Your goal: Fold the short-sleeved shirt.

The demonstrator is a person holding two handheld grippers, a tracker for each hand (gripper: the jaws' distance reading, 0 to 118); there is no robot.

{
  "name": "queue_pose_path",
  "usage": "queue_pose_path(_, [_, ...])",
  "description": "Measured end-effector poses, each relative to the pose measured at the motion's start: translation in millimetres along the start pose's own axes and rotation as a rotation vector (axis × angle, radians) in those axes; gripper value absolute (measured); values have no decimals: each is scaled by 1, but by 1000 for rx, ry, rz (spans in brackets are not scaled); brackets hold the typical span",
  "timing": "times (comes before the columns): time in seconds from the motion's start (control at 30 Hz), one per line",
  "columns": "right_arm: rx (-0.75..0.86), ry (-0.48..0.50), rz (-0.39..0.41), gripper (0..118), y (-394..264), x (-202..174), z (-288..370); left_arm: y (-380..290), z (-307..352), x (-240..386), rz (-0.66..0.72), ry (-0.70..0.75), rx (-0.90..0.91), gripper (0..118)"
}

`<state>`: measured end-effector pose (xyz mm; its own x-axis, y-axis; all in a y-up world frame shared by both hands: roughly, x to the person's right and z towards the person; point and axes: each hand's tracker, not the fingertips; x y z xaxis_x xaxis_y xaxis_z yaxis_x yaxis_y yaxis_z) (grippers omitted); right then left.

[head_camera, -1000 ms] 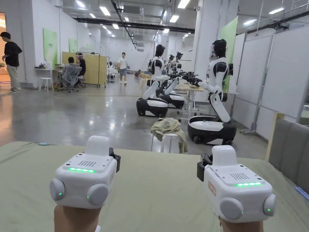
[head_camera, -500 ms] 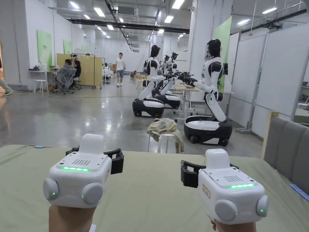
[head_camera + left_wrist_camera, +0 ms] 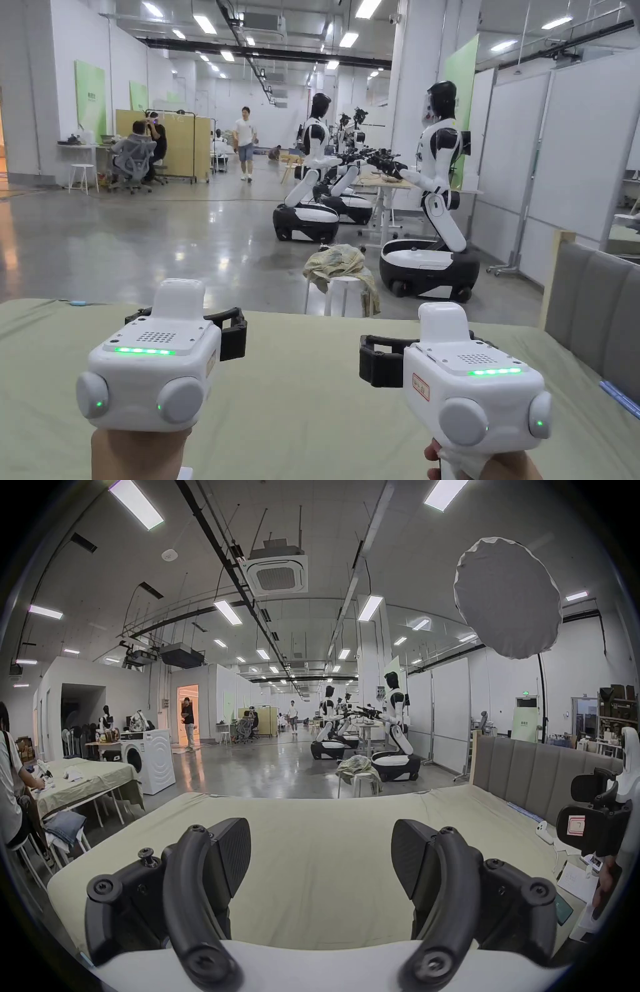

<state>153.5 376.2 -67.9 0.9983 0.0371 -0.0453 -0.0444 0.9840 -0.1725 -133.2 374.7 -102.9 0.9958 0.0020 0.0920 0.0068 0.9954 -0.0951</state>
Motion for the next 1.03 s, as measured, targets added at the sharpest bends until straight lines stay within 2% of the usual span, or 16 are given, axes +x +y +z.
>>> queue_pose_path(0.17, [-35,-59,6,118,7,-11,5,-1,4,-1,17,4,0,84])
queue_pose_path(0.4, [-50,-22,-40,118,14,-25,17,-4,1,-4,33,10,-13,84])
queue_pose_path(0.5, [-34,-16,-23,118,15,-32,20,-5,2,-6,37,14,-13,84])
queue_pose_path(0.6, [-14,-50,-15,118,14,-33,17,-4,8,-7,40,19,-13,84])
queue_pose_path(0.67, [-13,-38,-33,118,18,-28,18,0,16,-7,43,23,-7,84])
queue_pose_path(0.77, [-101,-39,-83,118,26,-24,20,3,19,-6,45,26,-4,84])
queue_pose_path(0.9, [-54,-95,-2,118,25,-26,16,5,19,-5,44,20,6,84])
queue_pose_path(1.03, [15,-69,-9,118,21,-19,20,6,19,-3,24,20,11,84])
